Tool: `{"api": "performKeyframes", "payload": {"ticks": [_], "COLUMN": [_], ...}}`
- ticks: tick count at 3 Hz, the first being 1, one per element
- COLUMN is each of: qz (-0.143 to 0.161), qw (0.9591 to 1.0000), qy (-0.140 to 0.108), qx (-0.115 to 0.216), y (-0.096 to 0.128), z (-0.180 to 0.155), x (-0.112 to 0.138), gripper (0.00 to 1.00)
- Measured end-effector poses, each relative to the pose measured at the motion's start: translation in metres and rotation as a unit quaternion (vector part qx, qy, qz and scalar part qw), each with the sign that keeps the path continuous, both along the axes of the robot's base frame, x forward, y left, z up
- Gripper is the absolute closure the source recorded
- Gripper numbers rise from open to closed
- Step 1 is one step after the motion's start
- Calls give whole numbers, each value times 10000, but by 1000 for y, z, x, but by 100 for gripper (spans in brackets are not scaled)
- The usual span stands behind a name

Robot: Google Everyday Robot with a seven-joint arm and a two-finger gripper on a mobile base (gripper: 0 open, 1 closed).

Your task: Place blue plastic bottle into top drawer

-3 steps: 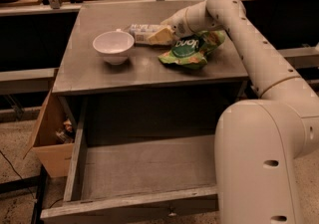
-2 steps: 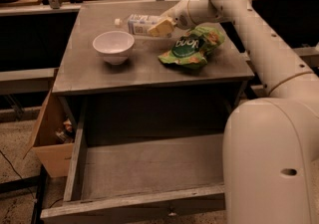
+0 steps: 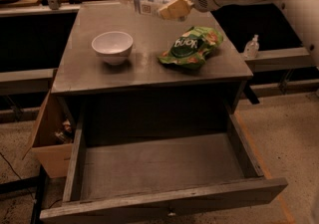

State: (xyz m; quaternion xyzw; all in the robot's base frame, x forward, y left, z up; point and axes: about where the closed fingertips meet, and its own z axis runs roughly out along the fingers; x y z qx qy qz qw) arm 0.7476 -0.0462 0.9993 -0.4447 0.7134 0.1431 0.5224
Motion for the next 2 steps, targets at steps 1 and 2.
{"api": "performKeyframes", "payload": {"ticks": [1,2], "qz": [-83,84], "qw": [9997,9968], "qy": [216,789], "qx": [94,81], "y": [-12,-15], "z": [-2,-61], "x": [-59,-104], "gripper": [100,100]}}
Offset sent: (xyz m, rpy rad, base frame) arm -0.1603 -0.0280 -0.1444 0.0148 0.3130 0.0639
